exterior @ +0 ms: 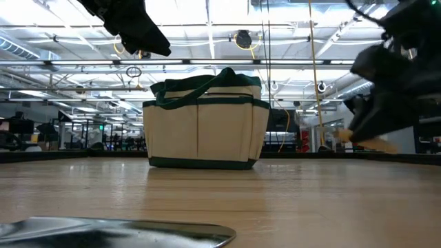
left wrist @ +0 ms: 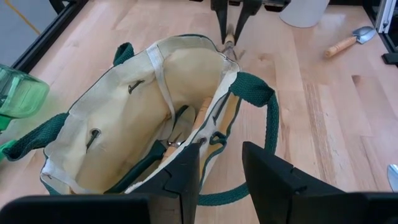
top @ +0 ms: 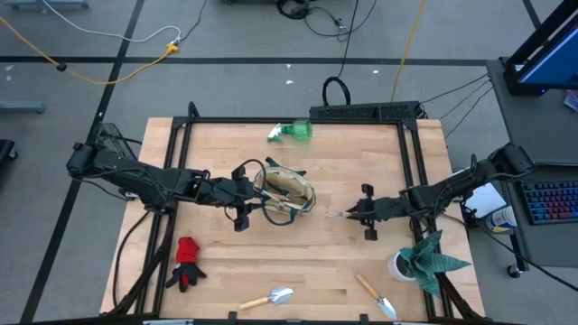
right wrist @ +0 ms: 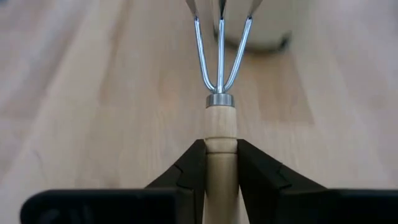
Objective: Pick & Place Garden tools in Gardening bag
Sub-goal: Put the brown hand rake into the brown gardening bag
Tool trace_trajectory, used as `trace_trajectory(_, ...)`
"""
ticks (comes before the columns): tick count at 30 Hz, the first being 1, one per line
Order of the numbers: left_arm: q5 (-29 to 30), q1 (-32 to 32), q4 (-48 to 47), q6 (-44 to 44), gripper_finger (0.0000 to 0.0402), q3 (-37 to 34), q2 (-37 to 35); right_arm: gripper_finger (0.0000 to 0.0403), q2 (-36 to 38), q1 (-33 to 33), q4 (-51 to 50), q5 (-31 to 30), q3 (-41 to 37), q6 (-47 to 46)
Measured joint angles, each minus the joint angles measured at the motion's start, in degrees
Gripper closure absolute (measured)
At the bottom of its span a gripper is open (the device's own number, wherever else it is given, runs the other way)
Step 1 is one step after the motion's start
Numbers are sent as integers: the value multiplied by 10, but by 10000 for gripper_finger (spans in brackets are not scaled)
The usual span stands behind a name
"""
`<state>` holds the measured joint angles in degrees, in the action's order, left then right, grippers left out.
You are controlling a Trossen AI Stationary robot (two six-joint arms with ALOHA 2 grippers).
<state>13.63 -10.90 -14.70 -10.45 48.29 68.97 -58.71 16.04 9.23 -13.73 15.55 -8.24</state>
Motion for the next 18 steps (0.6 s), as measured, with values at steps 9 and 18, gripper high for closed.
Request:
trace_trajectory(9,0,0,0,-2,275,0,0,338,1,0,144,-33,2,101)
trace_trajectory(18,0,0,0,-2,275,0,0,339,1,1,185,-59,34,143)
